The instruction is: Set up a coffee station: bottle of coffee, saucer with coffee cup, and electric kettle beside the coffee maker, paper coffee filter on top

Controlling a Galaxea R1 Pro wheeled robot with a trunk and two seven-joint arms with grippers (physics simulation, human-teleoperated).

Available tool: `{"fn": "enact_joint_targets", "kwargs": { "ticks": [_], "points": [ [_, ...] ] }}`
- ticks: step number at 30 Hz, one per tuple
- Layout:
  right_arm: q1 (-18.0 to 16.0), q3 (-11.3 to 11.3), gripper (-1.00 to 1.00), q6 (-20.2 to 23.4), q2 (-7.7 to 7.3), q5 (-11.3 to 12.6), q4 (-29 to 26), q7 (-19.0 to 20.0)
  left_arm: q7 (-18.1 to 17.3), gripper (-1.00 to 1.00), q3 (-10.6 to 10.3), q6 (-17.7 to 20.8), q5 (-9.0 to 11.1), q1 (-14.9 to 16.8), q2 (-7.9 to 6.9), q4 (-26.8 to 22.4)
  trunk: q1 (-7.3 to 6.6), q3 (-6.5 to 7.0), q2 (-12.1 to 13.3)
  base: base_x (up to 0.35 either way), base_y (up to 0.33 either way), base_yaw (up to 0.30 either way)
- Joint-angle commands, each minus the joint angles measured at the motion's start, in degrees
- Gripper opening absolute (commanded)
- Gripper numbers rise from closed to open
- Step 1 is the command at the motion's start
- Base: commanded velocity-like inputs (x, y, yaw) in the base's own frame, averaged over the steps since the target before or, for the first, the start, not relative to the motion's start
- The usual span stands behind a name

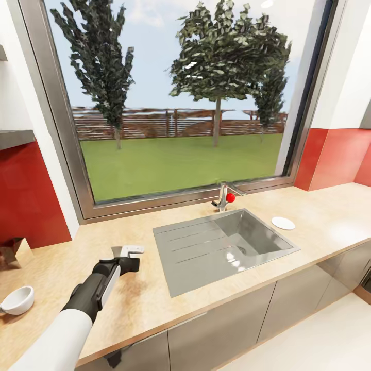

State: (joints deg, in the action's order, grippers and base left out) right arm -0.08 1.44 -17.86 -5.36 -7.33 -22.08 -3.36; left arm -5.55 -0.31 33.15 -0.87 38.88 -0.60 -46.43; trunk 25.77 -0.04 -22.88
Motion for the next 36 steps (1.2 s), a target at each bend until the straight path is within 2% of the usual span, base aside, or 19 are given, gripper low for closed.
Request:
{"fn": "enact_joint_targets", "kwargs": {
  "ticks": [1, 5, 6, 10, 21, 36],
  "points": [
    [-0.01, 0.14, 1.00, -0.08, -0.02, -0.50, 0.03, -0.35, -0.23, -1.00, -0.04, 0.25, -0.27, 0.00, -0.06, -0.06, 0.02, -0.02, -0.04, -0.041, 0.000, 0.000],
    [-0.01, 0.14, 1.00, -0.09, -0.01, -0.49, 0.01, -0.50, -0.25, -1.00, -0.01, 0.18, -0.27, 0.01, -0.26, -0.10, 0.02, -0.02, -0.04, -0.194, 0.000, 0.000],
    [-0.01, 0.04, 1.00, -0.10, -0.01, -0.49, -0.06, -0.58, -0.33, -1.00, 0.04, 0.04, -0.27, 0.19, -1.34, -0.15, 0.02, -0.01, -0.04, -0.328, 0.088, 0.129],
    [-0.01, 0.05, 1.00, -0.14, -0.01, -0.49, -0.03, -0.59, -0.34, -1.00, 0.03, -0.30, -0.27, 0.09, -1.69, -0.15, 0.02, 0.10, -0.04, -0.332, 0.097, 0.195],
    [-0.01, 0.05, 1.00, -0.07, -0.01, -0.49, 0.01, -0.59, -0.35, -1.00, -0.09, -0.30, -0.24, -0.09, -1.62, -3.76, 0.02, 0.26, -0.04, -0.329, 0.124, 0.250],
    [-0.01, 0.05, 1.00, -0.10, -0.01, -0.58, 0.02, -0.59, -0.34, -1.00, -0.17, -0.44, -0.19, -0.20, -1.46, -4.22, 0.02, 0.26, -0.04, -0.295, 0.195, 0.020]
  ]
}}
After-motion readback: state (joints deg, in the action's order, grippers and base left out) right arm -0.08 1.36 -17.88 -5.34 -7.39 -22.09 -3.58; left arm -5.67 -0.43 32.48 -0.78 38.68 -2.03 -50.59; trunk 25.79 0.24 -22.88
